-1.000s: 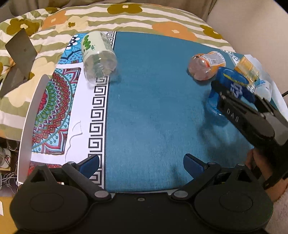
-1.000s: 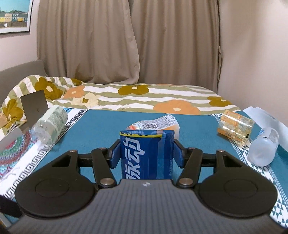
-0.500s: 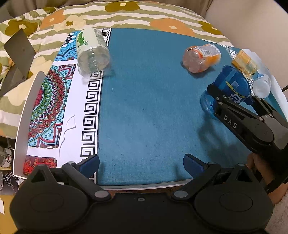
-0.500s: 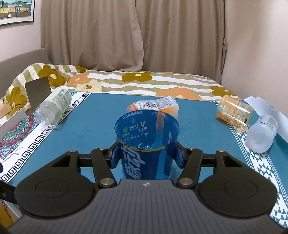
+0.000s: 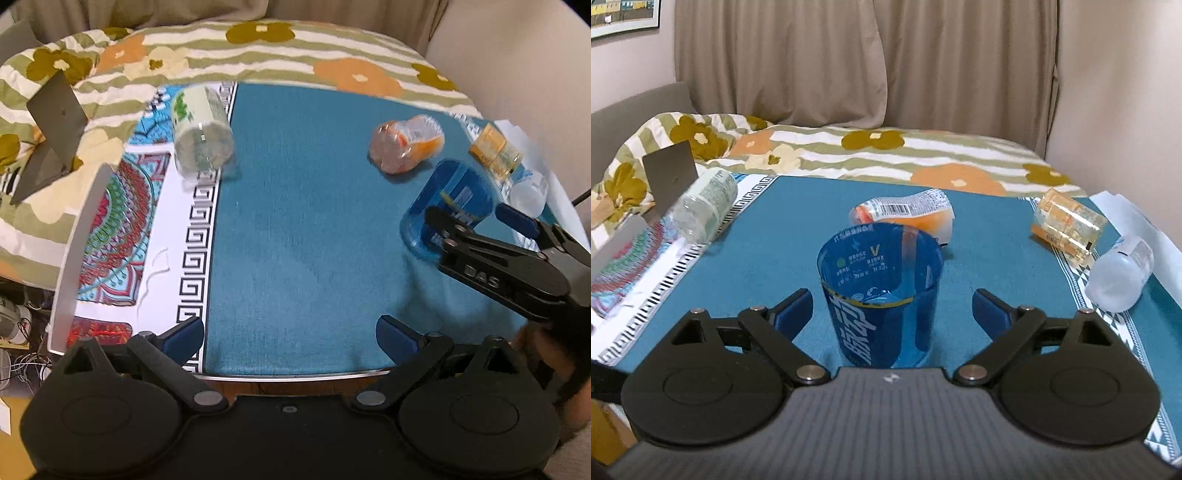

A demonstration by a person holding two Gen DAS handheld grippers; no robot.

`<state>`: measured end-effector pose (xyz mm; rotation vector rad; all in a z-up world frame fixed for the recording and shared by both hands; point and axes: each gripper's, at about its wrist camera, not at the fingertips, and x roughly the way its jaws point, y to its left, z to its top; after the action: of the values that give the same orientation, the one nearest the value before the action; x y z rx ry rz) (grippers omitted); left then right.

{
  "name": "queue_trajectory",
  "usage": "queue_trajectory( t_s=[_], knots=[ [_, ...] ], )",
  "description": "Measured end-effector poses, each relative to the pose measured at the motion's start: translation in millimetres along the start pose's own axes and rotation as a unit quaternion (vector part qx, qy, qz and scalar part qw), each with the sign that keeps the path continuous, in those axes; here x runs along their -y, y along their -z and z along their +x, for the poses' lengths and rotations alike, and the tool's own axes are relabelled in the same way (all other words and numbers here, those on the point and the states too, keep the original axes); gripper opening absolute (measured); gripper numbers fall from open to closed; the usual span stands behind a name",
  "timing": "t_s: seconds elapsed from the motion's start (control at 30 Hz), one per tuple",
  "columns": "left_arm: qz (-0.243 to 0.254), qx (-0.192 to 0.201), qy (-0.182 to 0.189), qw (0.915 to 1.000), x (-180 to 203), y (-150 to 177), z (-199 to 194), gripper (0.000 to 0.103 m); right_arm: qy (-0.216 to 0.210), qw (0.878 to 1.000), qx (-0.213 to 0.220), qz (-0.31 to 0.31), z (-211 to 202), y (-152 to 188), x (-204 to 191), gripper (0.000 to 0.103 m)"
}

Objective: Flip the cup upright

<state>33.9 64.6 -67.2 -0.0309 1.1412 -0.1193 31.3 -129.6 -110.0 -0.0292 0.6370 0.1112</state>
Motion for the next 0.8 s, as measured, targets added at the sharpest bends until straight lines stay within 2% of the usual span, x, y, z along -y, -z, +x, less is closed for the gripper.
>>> queue_trajectory(
  t_s=[0.27, 0.43, 0.53, 0.8],
  knots=[
    [-0.002, 0.058, -0.006, 0.9983, 17, -16, -50, 0.103, -0.001, 0.997, -0.073, 0.0, -62, -57, 28, 0.103],
    [0.01, 0.085, -0.005, 0.9963, 33, -20, -68, 0.103, 0.023, 0.992, -0.12, -0.015, -92, -82, 46, 0.103],
    [0.015, 0.088, -0.007, 0.996, 41, -20, -70, 0.103, 0.032, 0.988, -0.147, -0.018, -100, -84, 55, 0.103],
    [0.027, 0.099, -0.022, 0.9945, 56, -11, -74, 0.103, 0.044, 0.983, -0.177, 0.009, -114, -67, 71, 0.103]
  ],
)
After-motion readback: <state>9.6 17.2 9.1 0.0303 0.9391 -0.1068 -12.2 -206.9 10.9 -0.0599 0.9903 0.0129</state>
